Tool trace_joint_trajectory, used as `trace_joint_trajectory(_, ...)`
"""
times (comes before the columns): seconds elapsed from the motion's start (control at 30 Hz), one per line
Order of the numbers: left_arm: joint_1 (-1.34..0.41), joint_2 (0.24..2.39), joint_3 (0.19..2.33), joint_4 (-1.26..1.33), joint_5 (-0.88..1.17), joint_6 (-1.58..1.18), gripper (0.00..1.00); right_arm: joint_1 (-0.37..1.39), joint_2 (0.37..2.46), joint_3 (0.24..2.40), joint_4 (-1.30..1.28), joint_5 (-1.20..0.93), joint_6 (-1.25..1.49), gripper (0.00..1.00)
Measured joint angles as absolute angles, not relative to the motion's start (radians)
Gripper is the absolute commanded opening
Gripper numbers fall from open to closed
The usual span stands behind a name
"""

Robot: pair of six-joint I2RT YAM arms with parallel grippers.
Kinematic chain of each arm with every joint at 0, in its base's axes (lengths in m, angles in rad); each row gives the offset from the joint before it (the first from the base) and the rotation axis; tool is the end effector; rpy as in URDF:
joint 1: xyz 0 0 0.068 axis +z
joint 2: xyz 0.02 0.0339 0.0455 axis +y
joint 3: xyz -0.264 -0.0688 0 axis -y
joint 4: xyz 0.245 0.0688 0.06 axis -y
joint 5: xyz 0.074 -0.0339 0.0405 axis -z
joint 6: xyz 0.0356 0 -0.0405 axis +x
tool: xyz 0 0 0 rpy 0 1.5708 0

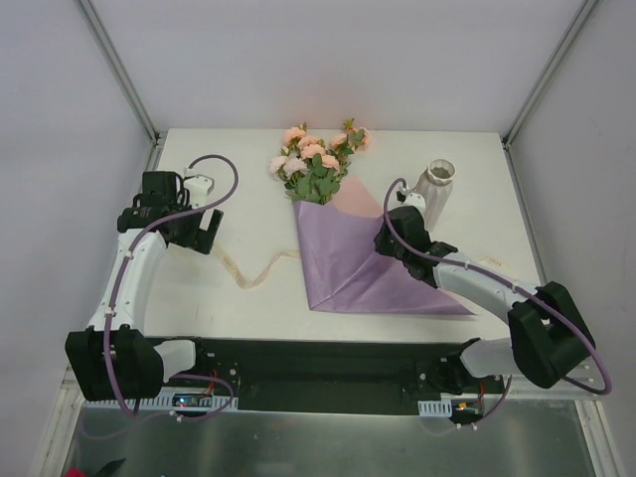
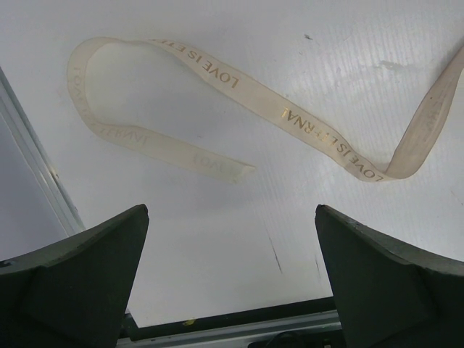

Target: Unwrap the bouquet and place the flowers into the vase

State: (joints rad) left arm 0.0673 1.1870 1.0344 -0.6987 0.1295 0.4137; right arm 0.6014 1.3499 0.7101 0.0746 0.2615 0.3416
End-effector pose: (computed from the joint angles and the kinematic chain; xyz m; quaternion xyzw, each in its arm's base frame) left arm 0.2442 0.0119 0.2981 0.1834 0.9161 0.0249 0.3556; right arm 0.2411 0.1543 0.2149 -0.0502 0.8696 0.1152 0.4775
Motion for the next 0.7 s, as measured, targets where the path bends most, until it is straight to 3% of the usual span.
trace_joint_trajectory(0.13,0.067,1.18,1.09,-0.719,0.13,0.396,0.99,0.606,1.336,0.742,0.07,0.231,0.334,0.05)
trace_joint_trajectory(0.17,0.067,1.173,1.106,-0.721,0.131,0.385,0.99,0.615,1.334,0.763,0.062,0.225,0.331,0.01)
trace_joint_trajectory(0.37,0.067,1.113,1.143,-0.725,0.126,0.34,0.99,0.744,1.367,0.933,0.049,0.192,0.322,0.01)
trace_joint_trajectory(0.7,0.068,1.027,1.171,-0.712,-0.067,0.296,0.99,0.996,1.702,1.348,0.044,0.094,0.308,0.0)
